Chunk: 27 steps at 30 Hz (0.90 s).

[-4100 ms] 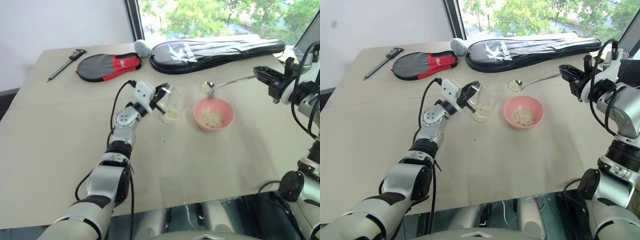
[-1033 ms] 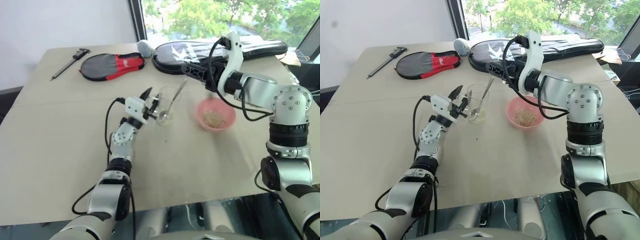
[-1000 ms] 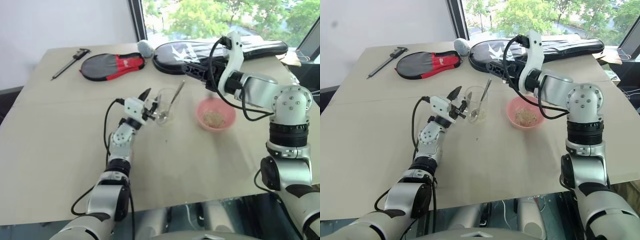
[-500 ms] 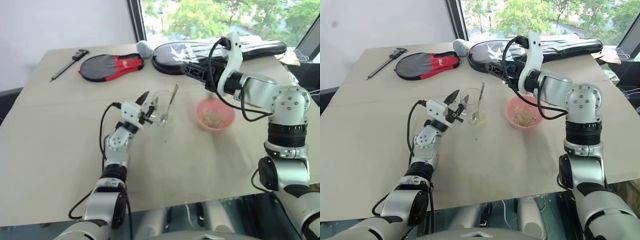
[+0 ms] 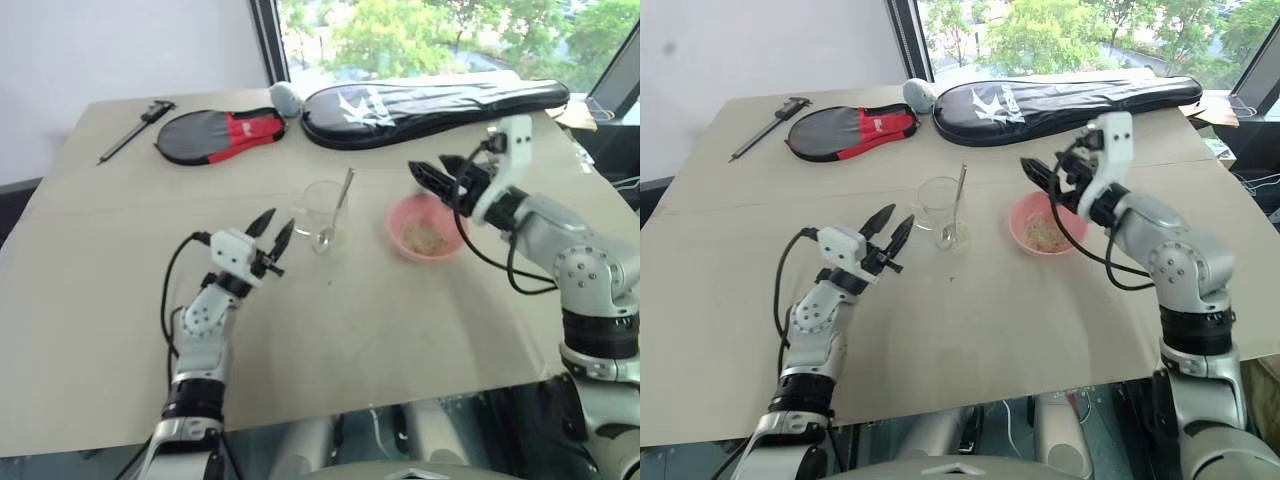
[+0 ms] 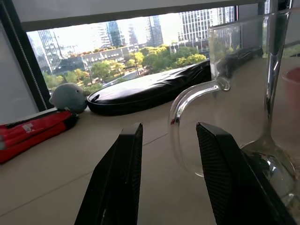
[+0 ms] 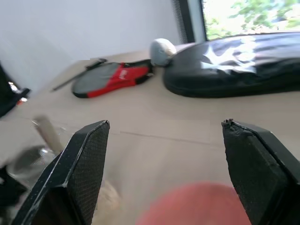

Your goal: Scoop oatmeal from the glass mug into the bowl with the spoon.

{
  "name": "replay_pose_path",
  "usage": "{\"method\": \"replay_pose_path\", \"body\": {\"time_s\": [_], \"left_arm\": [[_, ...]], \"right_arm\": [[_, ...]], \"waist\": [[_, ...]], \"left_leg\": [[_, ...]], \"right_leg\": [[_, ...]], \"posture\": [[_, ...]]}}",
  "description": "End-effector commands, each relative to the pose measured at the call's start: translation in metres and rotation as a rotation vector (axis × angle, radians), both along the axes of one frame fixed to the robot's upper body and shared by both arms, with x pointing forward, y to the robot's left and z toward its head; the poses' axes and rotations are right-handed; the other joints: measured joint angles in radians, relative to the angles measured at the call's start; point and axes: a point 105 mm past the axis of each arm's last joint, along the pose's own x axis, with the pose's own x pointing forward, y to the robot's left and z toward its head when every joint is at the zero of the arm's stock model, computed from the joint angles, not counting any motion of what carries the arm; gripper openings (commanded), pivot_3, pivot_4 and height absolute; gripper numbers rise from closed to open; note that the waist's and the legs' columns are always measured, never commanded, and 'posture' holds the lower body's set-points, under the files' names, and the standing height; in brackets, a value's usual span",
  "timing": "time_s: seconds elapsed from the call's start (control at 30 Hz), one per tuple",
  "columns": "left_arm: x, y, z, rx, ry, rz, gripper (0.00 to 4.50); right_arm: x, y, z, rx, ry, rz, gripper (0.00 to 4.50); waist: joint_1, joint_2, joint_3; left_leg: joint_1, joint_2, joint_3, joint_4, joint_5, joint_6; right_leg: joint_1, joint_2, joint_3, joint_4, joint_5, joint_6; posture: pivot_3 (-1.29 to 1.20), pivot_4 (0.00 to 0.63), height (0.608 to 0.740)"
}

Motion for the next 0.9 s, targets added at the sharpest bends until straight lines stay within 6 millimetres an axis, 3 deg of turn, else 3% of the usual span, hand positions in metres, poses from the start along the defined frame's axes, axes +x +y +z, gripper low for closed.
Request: {"method": "replay_pose_path", "body": {"time_s": [0.03,0.07,0.1,0.13,0.2,0.27,0.37,0.5,0.9], "left_arm": [[-0.025,0.004,0.014,0.017,-0.007,-0.037,1.87],[-0.034,0.008,0.009,0.032,0.029,-0.042,1.87],[-0.040,0.009,0.005,0.041,0.055,-0.046,2.40],[-0.047,0.014,0.002,0.042,0.082,-0.040,2.63],[-0.057,0.022,-0.003,0.046,0.127,-0.024,3.65],[-0.069,0.024,-0.010,0.053,0.179,-0.026,4.42],[-0.088,0.020,-0.026,0.060,0.285,-0.046,4.42],[-0.104,0.019,-0.047,0.089,0.415,-0.019,4.42],[-0.112,0.010,-0.053,0.048,0.413,0.070,4.42]], "right_arm": [[-0.022,-0.028,0.012,-0.039,-0.160,0.003,3.87],[-0.030,-0.038,0.003,-0.074,-0.160,0.003,3.87],[-0.036,-0.045,-0.003,-0.099,-0.161,0.007,3.87],[-0.043,-0.051,-0.013,-0.137,-0.158,0.017,3.87],[-0.055,-0.062,-0.029,-0.179,-0.139,0.023,4.38],[-0.065,-0.074,-0.046,-0.200,-0.102,0.020,4.50],[-0.086,-0.079,-0.082,-0.333,-0.049,0.095,4.50],[-0.096,-0.084,-0.108,-0.301,0.008,0.080,4.50],[-0.104,-0.078,-0.130,-0.263,-0.001,0.090,4.50]], "waist": [[0.001,0.000,0.000],[0.003,0.000,0.000],[0.004,0.000,0.000],[0.005,0.001,0.001],[0.007,0.002,0.001],[0.012,0.002,0.001],[0.021,0.002,0.001],[0.021,0.002,0.002],[0.030,0.002,0.002]], "left_leg": [[0.001,0.000,0.000,0.000,-0.001,0.001],[0.001,0.000,0.000,-0.001,-0.001,0.002],[0.003,0.001,0.000,-0.002,-0.001,0.002],[0.005,0.001,0.000,-0.004,-0.002,0.002],[0.012,0.002,0.000,-0.007,-0.002,0.003],[0.014,0.004,-0.001,-0.007,-0.003,0.004],[0.018,0.006,0.000,-0.007,-0.003,0.004],[0.030,0.011,0.001,-0.007,-0.005,0.006],[0.029,0.012,0.000,-0.010,-0.005,0.006]], "right_leg": [[0.001,0.000,0.000,0.000,0.000,0.000],[0.001,0.000,0.000,0.000,0.000,0.000],[0.003,0.000,0.000,-0.002,0.000,0.000],[0.006,0.001,0.000,-0.004,0.000,0.000],[0.014,0.002,-0.001,-0.011,0.000,0.000],[0.019,0.004,-0.002,-0.015,0.000,0.000],[0.024,0.005,-0.002,-0.016,-0.002,0.002],[0.036,0.007,-0.003,-0.019,-0.004,0.005],[0.037,0.005,-0.007,-0.027,-0.003,0.005]], "posture": [[0.00,0.150,0.740],[0.00,0.150,0.740],[0.00,0.150,0.740],[0.00,0.150,0.740],[0.00,0.150,0.740],[0.00,0.150,0.740],[0.00,0.150,0.740],[0.00,0.150,0.740],[0.00,0.150,0.740]]}}
